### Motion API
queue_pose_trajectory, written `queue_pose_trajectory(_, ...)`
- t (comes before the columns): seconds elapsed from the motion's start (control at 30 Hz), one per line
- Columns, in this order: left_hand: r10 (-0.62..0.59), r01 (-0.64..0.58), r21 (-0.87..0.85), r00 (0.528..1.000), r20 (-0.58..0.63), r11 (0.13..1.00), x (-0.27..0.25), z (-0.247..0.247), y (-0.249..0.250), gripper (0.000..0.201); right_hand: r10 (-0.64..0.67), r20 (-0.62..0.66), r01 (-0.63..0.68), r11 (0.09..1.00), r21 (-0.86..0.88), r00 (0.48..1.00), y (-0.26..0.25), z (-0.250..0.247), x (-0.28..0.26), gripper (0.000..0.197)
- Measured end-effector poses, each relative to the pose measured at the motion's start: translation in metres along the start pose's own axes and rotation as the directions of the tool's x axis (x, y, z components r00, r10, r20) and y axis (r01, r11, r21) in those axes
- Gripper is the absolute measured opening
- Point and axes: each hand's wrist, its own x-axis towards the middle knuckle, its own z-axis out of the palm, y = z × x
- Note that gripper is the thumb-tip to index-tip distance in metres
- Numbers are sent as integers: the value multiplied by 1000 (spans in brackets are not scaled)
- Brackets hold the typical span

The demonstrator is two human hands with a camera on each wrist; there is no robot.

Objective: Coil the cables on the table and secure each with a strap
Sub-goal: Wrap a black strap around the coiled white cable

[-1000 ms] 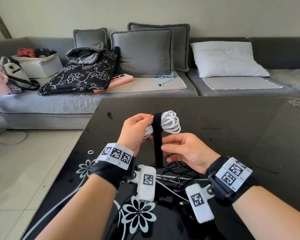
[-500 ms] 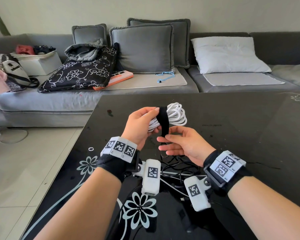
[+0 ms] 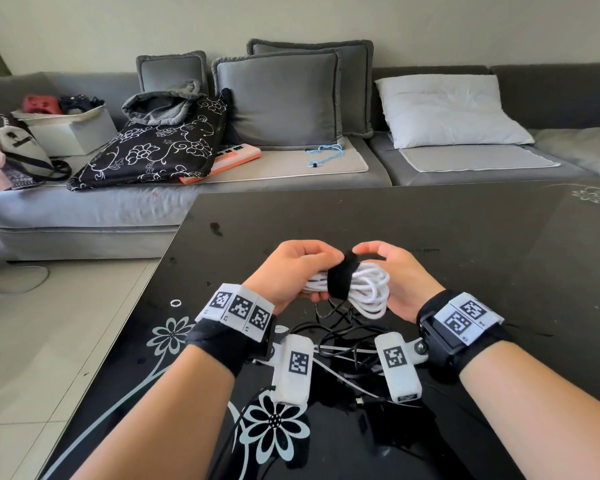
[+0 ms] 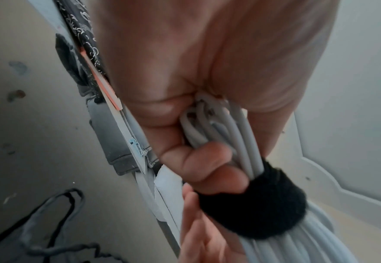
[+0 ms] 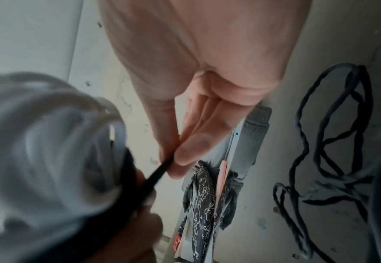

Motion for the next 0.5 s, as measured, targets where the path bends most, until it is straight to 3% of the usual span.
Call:
queue_pose_trajectory(0.1,-30,28,94,999,28,995,0,3,-3,6,-12,-9,12,1000,-6,1000,-2,-4,0,34)
queue_pose_trajectory(0.27,-89,85,258,996,4,962,2,4,-8,14,-51,-53,44,991,-126,997,-5,2,-1,21)
queue_pose_trajectory(0.4,-164,179,201,983,-86,963,4,-2,-13,17,-217,-67,202,962,-186,974,-6,10,-4,14)
queue_pose_trajectory(0.5,-200,218,99,965,-168,971,5,-2,-13,16,-380,-31,351,880,-320,924,-3,14,-5,14)
